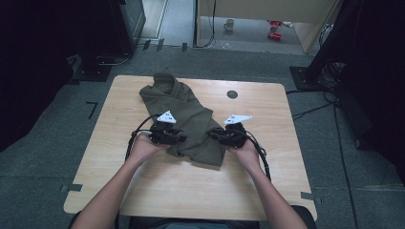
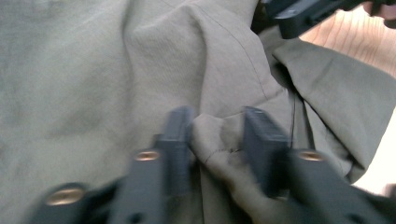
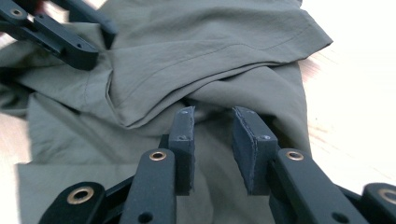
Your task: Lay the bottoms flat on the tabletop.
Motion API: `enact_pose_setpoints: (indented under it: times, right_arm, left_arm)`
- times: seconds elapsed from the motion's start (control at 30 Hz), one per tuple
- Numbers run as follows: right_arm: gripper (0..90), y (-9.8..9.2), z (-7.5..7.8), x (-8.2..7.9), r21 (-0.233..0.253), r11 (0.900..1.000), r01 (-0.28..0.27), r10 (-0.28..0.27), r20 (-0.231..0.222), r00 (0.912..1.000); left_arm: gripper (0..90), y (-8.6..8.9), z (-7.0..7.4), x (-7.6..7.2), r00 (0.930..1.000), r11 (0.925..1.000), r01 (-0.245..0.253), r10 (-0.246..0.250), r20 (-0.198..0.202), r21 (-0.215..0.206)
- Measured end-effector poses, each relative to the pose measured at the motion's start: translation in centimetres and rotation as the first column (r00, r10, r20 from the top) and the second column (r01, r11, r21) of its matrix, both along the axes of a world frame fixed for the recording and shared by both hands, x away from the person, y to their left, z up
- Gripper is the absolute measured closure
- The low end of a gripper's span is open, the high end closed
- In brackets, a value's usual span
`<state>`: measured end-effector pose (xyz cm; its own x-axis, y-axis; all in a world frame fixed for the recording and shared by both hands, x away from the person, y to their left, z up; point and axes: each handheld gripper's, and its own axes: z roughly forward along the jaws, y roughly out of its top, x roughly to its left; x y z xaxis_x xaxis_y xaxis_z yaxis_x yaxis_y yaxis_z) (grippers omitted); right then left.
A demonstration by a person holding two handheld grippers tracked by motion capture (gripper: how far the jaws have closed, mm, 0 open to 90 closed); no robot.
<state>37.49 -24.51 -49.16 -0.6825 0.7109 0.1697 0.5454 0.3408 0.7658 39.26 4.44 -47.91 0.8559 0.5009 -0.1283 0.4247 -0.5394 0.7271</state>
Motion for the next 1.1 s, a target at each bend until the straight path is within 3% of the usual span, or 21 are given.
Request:
enact_pose_setpoints:
  times: [0.13,0.43,0.7,0.73,0.97,1.07,1.1]
  right_arm:
    - [69.0,0.5,-0.2,0.6,-0.005,1.0,0.001,-0.001,0.019,0.9998]
    - [63.3,1.2,0.4,0.7,-0.04,0.999,0.014,-0.01,0.104,0.9945]
    - [60.1,1.6,-0.7,1.4,-0.077,0.997,0.032,-0.024,0.099,0.9948]
    - [60.1,1.7,-0.8,1.4,-0.086,0.996,0.038,-0.03,0.093,0.9952]
    - [58.8,2.1,-1.5,1.9,-0.1,0.994,0.036,-0.03,0.066,0.9974]
    - [58.8,2.5,-1.9,2.0,-0.12,0.993,0.025,-0.018,0.058,0.9982]
    - [58.8,2.7,-2.0,2.0,-0.13,0.991,0.024,-0.017,0.054,0.9984]
  left_arm:
    - [86.0,0.3,0.5,-0.3,1.0,0.9998,-0.001,0.001,-0.002,-0.022]
    - [87.5,2.8,2.3,-1.2,0.9973,0.9947,-0.069,0.07,0.019,-0.077]
    - [87.5,6.4,2.9,-2.1,0.9849,0.9795,-0.169,0.172,0.021,-0.11]
    - [87.5,7.4,2.8,-2.2,0.9798,0.9737,-0.197,0.2,0.016,-0.115]
    - [87.4,10.6,2.4,-2.7,0.9593,0.9528,-0.282,0.282,-0.015,-0.112]
    - [87.3,11.7,1.9,-2.9,0.9498,0.9455,-0.313,0.312,-0.025,-0.091]
    - [87.3,11.7,1.9,-2.9,0.9498,0.9455,-0.313,0.312,-0.025,-0.091]
